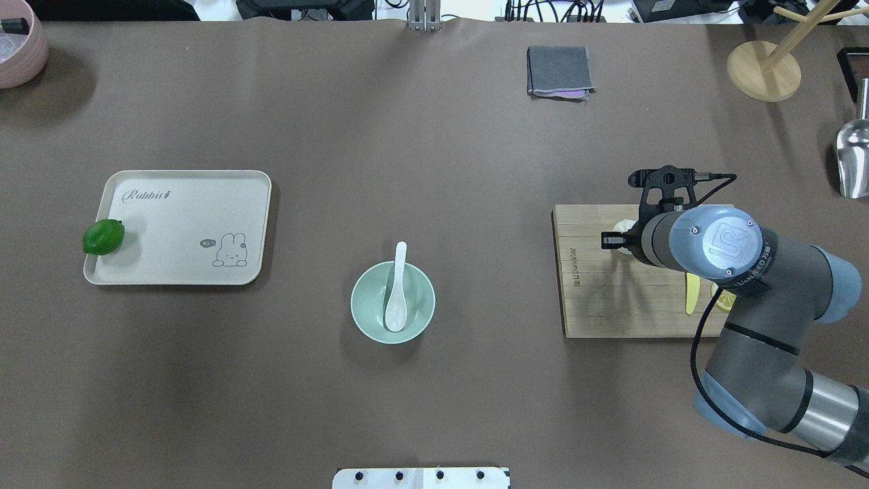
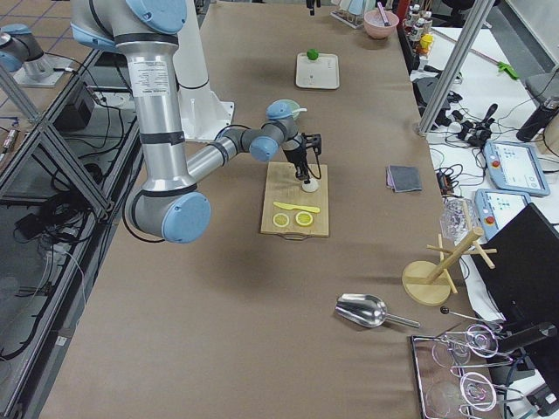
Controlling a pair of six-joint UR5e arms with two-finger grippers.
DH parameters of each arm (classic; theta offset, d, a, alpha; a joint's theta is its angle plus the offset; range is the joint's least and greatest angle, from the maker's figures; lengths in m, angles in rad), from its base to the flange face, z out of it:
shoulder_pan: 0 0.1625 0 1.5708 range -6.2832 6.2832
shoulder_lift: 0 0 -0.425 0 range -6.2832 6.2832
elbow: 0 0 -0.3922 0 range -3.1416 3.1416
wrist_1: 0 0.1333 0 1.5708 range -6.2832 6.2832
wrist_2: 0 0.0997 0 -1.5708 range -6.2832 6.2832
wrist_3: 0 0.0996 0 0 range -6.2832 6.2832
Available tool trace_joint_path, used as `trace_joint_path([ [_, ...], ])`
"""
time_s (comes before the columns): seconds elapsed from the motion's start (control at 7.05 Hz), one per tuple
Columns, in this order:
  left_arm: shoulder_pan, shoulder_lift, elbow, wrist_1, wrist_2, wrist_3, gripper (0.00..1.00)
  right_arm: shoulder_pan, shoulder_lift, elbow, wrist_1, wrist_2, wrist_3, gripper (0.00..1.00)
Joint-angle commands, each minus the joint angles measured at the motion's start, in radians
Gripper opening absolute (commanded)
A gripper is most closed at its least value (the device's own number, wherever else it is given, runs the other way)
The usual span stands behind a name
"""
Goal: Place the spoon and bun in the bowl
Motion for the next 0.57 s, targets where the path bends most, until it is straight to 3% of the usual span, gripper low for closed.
trace_joint_path([
  [0.0, 0.000, 0.000, 0.001, 0.000, 0.001, -0.003, 0.99, -0.009, 0.013, 0.011, -0.001, -0.006, -0.001, 0.00],
  [0.14, 0.000, 0.000, 0.001, 0.000, 0.001, -0.003, 0.99, -0.011, 0.048, 0.046, -0.049, 0.005, 0.009, 0.00],
  [0.28, 0.002, -0.002, 0.003, 0.000, 0.003, -0.004, 0.99, -0.009, 0.136, 0.095, -0.194, 0.031, 0.023, 0.00],
  [0.43, 0.002, -0.002, 0.003, 0.000, 0.003, -0.006, 0.99, -0.023, 0.225, 0.102, -0.253, 0.038, 0.113, 0.00],
])
